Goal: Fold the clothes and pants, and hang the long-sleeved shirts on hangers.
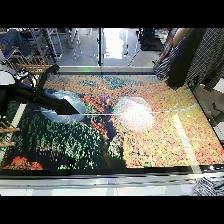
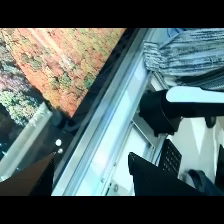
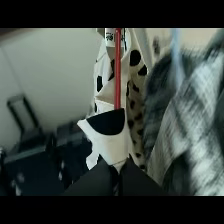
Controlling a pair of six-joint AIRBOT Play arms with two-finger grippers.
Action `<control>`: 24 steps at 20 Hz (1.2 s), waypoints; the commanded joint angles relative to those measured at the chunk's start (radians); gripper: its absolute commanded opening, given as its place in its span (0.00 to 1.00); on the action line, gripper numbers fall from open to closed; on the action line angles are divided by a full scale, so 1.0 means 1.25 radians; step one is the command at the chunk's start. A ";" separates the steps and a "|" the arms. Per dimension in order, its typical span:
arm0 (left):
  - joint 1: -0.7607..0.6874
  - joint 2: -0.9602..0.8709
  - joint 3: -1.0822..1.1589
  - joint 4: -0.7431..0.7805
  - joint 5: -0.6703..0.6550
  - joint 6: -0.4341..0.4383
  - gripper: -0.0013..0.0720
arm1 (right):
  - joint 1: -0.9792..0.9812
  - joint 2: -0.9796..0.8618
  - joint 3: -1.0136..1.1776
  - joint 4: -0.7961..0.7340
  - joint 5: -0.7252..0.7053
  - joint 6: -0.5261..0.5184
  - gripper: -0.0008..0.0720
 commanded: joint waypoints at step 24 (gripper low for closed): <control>0.001 0.000 0.002 0.124 -0.054 -0.102 0.19 | 0.068 0.105 -0.051 0.785 -0.001 -0.528 0.97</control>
